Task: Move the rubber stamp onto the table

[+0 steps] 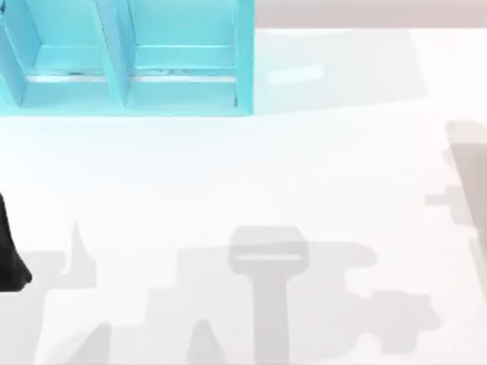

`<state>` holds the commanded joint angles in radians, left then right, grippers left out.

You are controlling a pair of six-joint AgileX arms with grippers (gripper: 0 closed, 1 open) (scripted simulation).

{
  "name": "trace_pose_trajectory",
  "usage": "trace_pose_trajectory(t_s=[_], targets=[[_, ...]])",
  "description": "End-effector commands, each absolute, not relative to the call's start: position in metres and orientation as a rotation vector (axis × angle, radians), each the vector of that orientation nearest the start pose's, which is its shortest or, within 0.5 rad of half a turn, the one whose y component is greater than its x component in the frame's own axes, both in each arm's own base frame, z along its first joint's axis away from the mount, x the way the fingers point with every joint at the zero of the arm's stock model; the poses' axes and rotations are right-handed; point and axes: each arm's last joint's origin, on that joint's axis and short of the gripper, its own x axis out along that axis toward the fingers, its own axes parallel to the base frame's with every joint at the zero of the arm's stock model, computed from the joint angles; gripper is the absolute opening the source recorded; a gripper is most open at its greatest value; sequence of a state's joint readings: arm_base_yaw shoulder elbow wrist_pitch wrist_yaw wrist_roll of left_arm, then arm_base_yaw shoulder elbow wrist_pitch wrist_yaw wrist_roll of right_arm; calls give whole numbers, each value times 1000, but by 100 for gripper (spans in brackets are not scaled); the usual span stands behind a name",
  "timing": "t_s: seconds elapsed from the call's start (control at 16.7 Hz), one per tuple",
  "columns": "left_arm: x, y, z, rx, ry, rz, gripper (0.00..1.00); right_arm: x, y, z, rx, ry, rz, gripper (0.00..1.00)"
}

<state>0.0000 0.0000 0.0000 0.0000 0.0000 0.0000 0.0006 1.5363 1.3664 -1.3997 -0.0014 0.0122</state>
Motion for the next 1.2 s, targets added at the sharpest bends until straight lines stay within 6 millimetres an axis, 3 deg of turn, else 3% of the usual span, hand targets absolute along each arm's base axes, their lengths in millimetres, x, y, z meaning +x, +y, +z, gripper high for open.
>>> trace_pose_trajectory(t_s=[0.18,0.36,0.48,0.66,0.9,1.02,1.2], targets=[[106,-1,160,0,0,0,100,269,2,283,16,1569,-12,0],[106,-1,160,0,0,0,100,288,17,279,12,1548,-12,0],[106,-1,160,0,0,0,100,312,39,266,9,1548,-3,0],[106,-1,160,0,0,0,100,352,86,226,12,1577,2,0],[106,-1,160,0,0,0,100,377,142,181,18,1582,-14,0],[106,-1,160,0,0,0,100,380,155,173,13,1570,-15,0],[106,-1,160,0,0,0,100,380,156,173,13,1569,-15,0]])
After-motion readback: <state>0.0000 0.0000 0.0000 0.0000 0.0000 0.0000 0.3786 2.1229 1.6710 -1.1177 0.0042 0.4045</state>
